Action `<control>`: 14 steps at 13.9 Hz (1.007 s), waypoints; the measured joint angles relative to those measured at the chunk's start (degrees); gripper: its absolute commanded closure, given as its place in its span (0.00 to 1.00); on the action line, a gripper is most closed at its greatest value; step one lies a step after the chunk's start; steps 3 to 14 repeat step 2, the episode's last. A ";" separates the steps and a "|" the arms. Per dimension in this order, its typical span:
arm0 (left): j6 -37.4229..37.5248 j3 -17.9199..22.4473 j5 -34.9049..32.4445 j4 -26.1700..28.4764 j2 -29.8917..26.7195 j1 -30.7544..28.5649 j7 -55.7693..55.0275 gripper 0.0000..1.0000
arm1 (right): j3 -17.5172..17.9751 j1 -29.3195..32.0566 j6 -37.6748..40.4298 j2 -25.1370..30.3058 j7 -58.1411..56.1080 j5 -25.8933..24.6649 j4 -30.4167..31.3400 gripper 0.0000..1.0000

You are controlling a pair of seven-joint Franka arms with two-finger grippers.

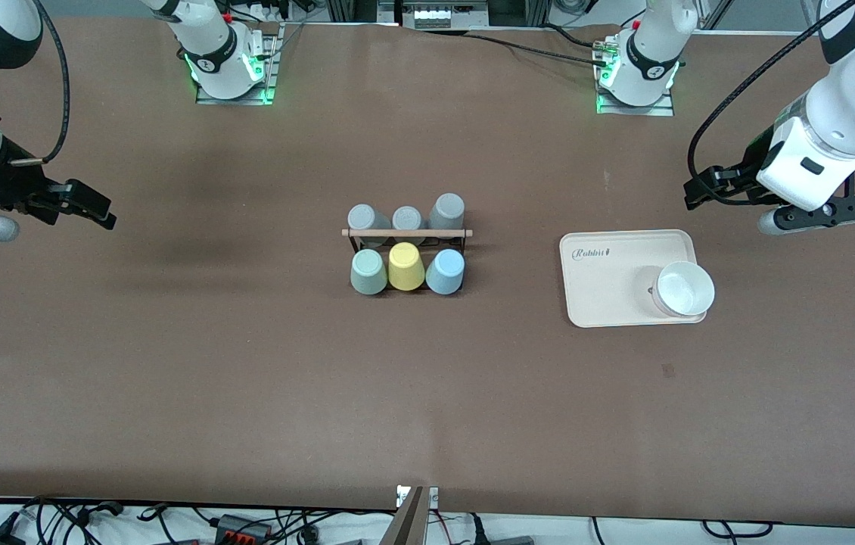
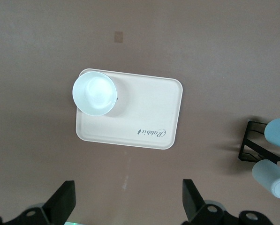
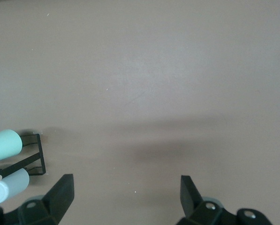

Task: Hang scattered cups on rack with three cups

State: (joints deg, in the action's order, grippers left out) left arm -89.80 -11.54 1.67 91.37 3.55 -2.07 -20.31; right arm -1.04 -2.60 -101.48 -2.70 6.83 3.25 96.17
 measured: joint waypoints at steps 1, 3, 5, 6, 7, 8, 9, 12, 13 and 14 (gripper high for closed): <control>0.00 0.00 0.00 0.00 0.00 0.02 0.01 0.00 | 0.00 -0.01 0.30 -0.31 0.02 0.00 -0.63 0.00; 0.00 0.00 0.00 0.00 0.00 0.03 0.01 0.00 | 0.00 -0.02 0.51 -0.50 0.02 -0.02 -1.08 0.00; 0.00 0.00 0.00 0.00 0.00 0.03 0.01 0.00 | 0.00 -0.02 0.51 -0.50 0.02 -0.02 -1.08 0.00; 0.00 0.00 0.00 0.00 0.00 0.03 0.01 0.00 | 0.00 -0.02 0.51 -0.50 0.02 -0.02 -1.08 0.00; 0.00 0.00 0.00 0.00 0.00 0.03 0.01 0.00 | 0.00 -0.02 0.51 -0.50 0.02 -0.02 -1.08 0.00; 0.00 0.00 0.00 0.00 0.00 0.03 0.01 0.00 | 0.00 -0.02 0.51 -0.50 0.02 -0.02 -1.08 0.00; 0.00 0.00 0.00 0.00 0.00 0.03 0.01 0.00 | 0.00 -0.02 0.51 -0.50 0.02 -0.02 -1.08 0.00; 0.00 0.00 0.00 0.00 0.00 0.03 0.01 0.00 | 0.00 -0.02 0.51 -0.50 0.02 -0.02 -1.08 0.00; 0.00 0.00 0.00 0.00 0.00 0.03 0.01 0.00 | 0.00 -0.02 0.51 -0.50 0.02 -0.02 -1.08 0.00; 0.00 0.00 0.00 0.00 0.00 0.03 0.01 0.00 | 0.00 -0.02 0.51 -0.50 0.02 -0.02 -1.08 0.00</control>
